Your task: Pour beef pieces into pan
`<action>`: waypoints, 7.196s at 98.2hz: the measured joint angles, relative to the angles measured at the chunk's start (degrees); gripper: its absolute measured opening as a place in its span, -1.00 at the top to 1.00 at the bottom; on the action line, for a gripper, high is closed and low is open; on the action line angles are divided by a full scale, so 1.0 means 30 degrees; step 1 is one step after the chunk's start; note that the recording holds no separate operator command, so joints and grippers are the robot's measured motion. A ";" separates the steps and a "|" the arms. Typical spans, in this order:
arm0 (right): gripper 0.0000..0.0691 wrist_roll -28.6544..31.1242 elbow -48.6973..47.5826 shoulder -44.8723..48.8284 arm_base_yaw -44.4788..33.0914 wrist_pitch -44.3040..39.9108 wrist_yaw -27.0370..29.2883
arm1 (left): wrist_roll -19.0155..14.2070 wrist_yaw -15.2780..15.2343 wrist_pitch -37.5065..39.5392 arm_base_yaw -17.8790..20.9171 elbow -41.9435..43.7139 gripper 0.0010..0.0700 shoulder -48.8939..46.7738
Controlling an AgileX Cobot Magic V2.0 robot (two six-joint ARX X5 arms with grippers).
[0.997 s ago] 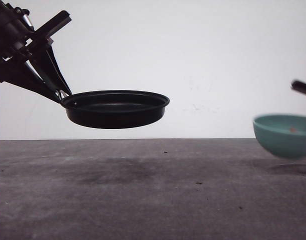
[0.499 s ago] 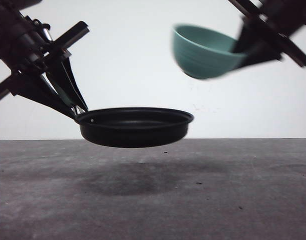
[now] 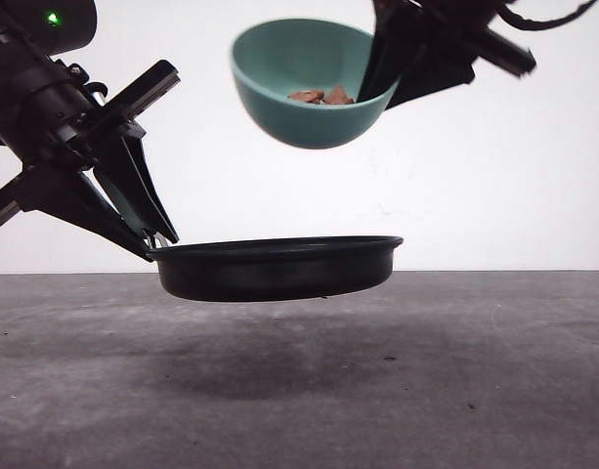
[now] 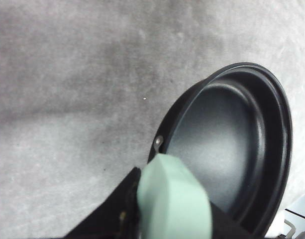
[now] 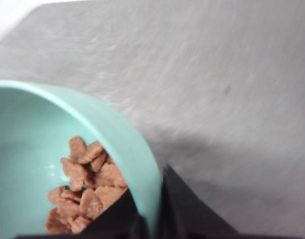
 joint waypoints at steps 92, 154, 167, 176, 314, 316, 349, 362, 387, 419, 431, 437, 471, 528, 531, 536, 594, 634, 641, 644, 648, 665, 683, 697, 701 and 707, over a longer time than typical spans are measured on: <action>0.94 -0.9901 0.0000 0.2361 0.3993 0.3912 0.8524 | -0.0787 -0.0102 0.0073 0.0036 0.0000 0.85 0.0000; 0.94 -1.7981 0.0000 0.3133 0.3861 0.6936 0.8466 | -0.1042 -0.0226 0.0073 0.0044 0.0379 0.85 0.0007; 0.94 -1.9343 0.0000 0.3344 0.3934 0.8000 0.8269 | -0.1166 -0.0240 0.0022 0.0044 0.0386 0.85 0.0007; 0.94 -1.9985 0.0000 0.3344 0.3993 0.8655 0.8022 | -0.1217 -0.0240 0.0007 0.0058 0.0386 0.85 0.0007; 0.94 -2.7409 0.0000 0.3344 0.4182 1.2728 0.6484 | -0.1479 -0.0401 -0.0051 0.0619 0.0386 0.85 0.0007; 0.94 -2.7132 0.0000 0.3344 0.4211 1.2764 0.6586 | -0.1479 -0.0401 -0.0051 0.0619 0.0386 0.85 0.0007; 0.94 -1.5169 0.0000 0.0240 0.3453 0.9566 0.8065 | -0.0940 -0.0641 0.0022 0.0670 0.0386 0.85 0.0007; 0.94 -1.0499 0.0197 -0.2215 0.1588 0.7038 0.7016 | -0.0670 -0.0838 0.0080 0.0670 0.0386 0.85 0.0007; 0.94 0.0328 0.0809 -0.5333 -0.9151 -0.3541 0.0095 | -0.0466 -0.1129 0.0641 0.0670 0.0386 0.85 0.0007; 0.94 0.1224 -0.0823 -0.1727 -2.0465 -1.0171 -0.8969 | -0.0452 -0.1290 0.1413 0.0670 0.0386 0.85 0.0007; 0.94 0.0743 -0.2018 -0.1035 -2.0495 -1.0214 -0.9078 | -0.0452 -0.1341 0.1457 0.0670 0.0386 0.85 0.0007; 0.94 0.0525 -0.2470 -0.0736 -2.0371 -1.0185 -0.9085 | -0.0452 -0.1333 0.1457 0.0670 0.0386 0.85 0.0007; 0.94 -0.0452 -0.3264 0.0882 -2.0349 -0.9493 -0.8735 | -0.0306 -0.1239 0.0874 0.0670 0.0386 0.85 0.0007; -0.63 -0.0780 -0.0066 -0.2120 -1.9977 -0.9384 -0.8721 | 0.0022 -0.1246 0.0823 0.0670 0.0386 0.85 0.0007; -0.63 -0.0714 0.0568 -0.2681 -1.9868 -0.9384 -0.8874 | 0.0015 -0.1246 0.0860 0.0670 0.0386 0.85 0.0007; -0.61 -0.0590 0.1559 -0.3585 -1.9577 -0.9377 -0.8947 | 0.0015 -0.1246 0.0911 0.0670 0.0386 0.85 0.0007; 0.98 -0.3512 0.4845 -1.2378 -1.4105 -1.0856 -0.8619 | 0.1078 -0.2769 0.0896 0.1982 0.0474 0.85 0.0561; 0.98 -0.4444 0.4845 -1.5183 -1.4090 -1.5569 -0.8408 | 0.2047 -0.2368 0.0947 0.2973 0.0503 0.85 0.3133; 0.98 -0.4444 0.4845 -1.5329 -1.4090 -1.5671 -0.8415 | 0.2098 -0.2135 0.0954 0.3060 0.0525 0.85 0.3410; 0.98 -0.4444 0.4845 -1.5365 -1.4090 -1.5730 -0.8415 | 0.2106 -0.2120 0.0954 0.3067 0.0525 0.85 0.3446; 0.98 -0.4444 0.4845 -1.5387 -1.4090 -1.5773 -0.8429 | 0.2113 -0.2113 0.0954 0.3060 0.0525 0.85 0.3446; 0.98 -0.4444 0.4845 -1.5395 -1.4090 -1.5992 -0.8451 | 0.2113 -0.2098 0.0758 0.3060 0.0568 0.28 0.3446; 0.98 -0.4444 0.4845 -1.5395 -1.4090 -1.5999 -0.8466 | 0.2171 -0.1712 0.0415 0.3177 0.0568 -0.71 0.3432; 0.98 -0.4444 0.4845 -1.5395 -1.4090 -1.5992 -0.8459 | 0.2171 -0.1843 0.0364 0.3512 0.0568 -0.92 0.2499; 0.98 -0.4444 0.4845 -1.5395 -1.4090 -1.5970 -0.8459 | 0.2178 -0.2106 0.0364 0.3643 0.0568 -0.94 0.1880; 0.98 -0.4444 0.4845 -1.5395 -1.4090 -1.5795 -0.8459 | 0.2178 -0.2608 0.0379 0.3876 0.0568 -0.95 0.0750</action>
